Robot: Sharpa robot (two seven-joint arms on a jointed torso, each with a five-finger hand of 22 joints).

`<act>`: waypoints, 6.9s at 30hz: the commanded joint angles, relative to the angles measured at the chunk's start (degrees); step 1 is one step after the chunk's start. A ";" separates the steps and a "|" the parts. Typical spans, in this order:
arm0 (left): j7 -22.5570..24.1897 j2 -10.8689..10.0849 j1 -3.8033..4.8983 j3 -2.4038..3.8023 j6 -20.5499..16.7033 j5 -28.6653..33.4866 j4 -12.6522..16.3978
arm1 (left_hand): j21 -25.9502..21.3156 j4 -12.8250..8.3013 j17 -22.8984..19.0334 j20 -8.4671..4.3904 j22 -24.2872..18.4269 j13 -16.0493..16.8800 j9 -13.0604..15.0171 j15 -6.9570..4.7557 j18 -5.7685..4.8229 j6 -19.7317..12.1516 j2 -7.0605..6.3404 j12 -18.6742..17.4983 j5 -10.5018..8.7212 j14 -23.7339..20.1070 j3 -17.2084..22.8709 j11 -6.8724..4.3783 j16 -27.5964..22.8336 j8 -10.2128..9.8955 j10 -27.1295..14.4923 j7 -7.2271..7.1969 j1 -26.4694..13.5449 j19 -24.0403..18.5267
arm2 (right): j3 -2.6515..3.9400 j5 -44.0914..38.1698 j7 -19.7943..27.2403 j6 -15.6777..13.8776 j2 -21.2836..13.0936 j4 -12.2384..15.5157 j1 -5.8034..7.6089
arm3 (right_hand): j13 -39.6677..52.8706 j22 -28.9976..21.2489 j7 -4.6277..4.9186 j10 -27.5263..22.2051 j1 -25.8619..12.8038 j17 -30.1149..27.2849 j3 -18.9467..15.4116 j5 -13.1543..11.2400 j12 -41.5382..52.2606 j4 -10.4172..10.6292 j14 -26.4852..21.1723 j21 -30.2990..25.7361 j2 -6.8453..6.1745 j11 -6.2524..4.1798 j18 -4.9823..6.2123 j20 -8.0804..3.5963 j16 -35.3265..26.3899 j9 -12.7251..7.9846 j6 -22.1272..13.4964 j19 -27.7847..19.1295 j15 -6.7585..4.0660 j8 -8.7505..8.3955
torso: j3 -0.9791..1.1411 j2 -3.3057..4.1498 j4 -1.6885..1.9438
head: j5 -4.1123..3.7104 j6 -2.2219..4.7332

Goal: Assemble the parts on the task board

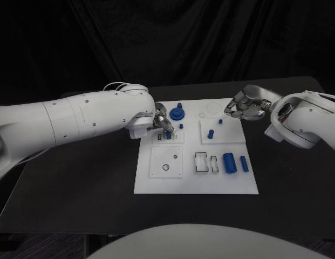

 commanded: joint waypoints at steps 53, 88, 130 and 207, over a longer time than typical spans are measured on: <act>0.19 -1.47 -1.29 -0.11 -1.85 1.44 0.95 | 0.17 -0.41 15.09 -0.31 15.10 15.09 0.16 -0.17 -0.80 0.19 0.19 0.20 0.35 6.06 1.12 -0.18 0.38 -0.40 6.15 0.09 -0.16 5.92 | 0.04 -0.05 -1.87 1.12 -0.35 -0.10 -0.12 | 13.36 10.28 0.16 3.77 0.37 11.89 0.61 0.20 -0.33 -0.04 4.61 -0.57 0.15 0.30 0.93 0.08 -0.49 0.10 0.05 -0.47 0.37 -0.26 | 0.01 -0.03 -0.13 | 0.10 -0.01; 0.18 -1.66 -1.71 -0.11 -1.54 1.45 1.31 | 0.17 -0.60 15.09 -0.29 15.10 15.09 0.25 -0.17 -0.80 0.23 0.25 0.20 0.29 6.06 1.47 -0.19 0.38 -0.44 6.15 0.08 -0.12 5.92 | 0.04 -0.05 -2.17 1.81 -0.57 -0.13 -0.17 | 13.31 10.22 0.17 3.70 0.44 11.83 0.77 0.22 -0.38 -0.13 4.58 -0.76 0.19 0.31 0.97 0.09 -0.56 0.14 0.00 -0.56 0.37 -0.29 | -0.05 -0.04 -0.09 | 0.26 -0.01; 0.73 -2.86 -1.90 -0.10 -3.80 -2.23 1.71 | 0.17 7.95 15.09 1.64 15.10 15.09 6.25 -0.26 -0.80 2.03 0.11 0.20 -19.55 6.06 -11.72 -0.31 0.38 0.25 6.15 -0.27 -6.86 5.92 | 0.04 -0.05 -2.37 2.66 -0.81 0.09 -0.26 | 13.21 10.09 0.20 3.57 0.38 11.63 0.81 0.21 -0.47 -0.16 4.49 -1.20 0.13 0.34 1.07 0.11 -0.76 0.18 -0.04 -0.77 0.39 -0.32 | -0.02 -0.04 -0.20 | 0.77 -0.01; 6.53 -0.80 1.39 -0.11 1.14 -6.99 -10.59 | 0.17 10.21 15.09 3.40 15.10 15.09 21.34 -0.14 -0.80 -5.54 2.07 0.20 -16.11 6.06 -18.46 -0.02 0.38 3.72 6.15 0.16 1.55 5.92 | 0.04 -0.05 -2.17 2.72 -1.43 0.64 -0.27 | 13.27 10.10 0.19 3.66 0.37 11.68 0.99 0.26 -0.41 -0.23 4.51 -1.20 0.21 0.34 1.06 0.13 -0.71 0.26 0.01 -0.76 0.40 -0.29 | -0.05 -0.07 -0.30 | 1.55 -0.01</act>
